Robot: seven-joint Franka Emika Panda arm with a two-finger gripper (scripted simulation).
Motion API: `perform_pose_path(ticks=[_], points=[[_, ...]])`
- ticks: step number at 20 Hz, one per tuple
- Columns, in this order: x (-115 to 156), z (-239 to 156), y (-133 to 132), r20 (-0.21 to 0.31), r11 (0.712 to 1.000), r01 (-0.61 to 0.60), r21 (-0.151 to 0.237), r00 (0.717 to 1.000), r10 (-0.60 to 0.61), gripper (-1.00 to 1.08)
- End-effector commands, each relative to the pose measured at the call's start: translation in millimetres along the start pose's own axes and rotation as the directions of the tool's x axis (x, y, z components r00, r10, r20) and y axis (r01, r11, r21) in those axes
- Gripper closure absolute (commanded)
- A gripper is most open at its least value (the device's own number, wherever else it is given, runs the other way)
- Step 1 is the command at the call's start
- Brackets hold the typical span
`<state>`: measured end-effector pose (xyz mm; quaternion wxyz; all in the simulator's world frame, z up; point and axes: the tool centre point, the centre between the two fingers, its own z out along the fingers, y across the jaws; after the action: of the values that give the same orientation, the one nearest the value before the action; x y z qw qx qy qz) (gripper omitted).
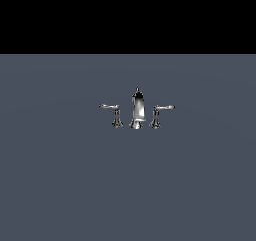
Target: Turn on the faucet by rotating a designated handle.
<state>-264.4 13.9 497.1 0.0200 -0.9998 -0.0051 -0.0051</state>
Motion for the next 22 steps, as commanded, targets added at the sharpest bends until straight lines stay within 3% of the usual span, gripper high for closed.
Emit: perform_pose_path(ticks=[1, 11, 22], points=[[0, 0, 0, 0.000, 1.000, 0.000, 0.000, 1.000, 0.000, 1.08], [17, 17, -6, -0.001, 0.998, -0.066, -0.001, 0.998, 0.066, 1.08], [76, 74, -16, -0.004, 0.960, -0.279, -0.004, 0.960, 0.279, 1.08]])
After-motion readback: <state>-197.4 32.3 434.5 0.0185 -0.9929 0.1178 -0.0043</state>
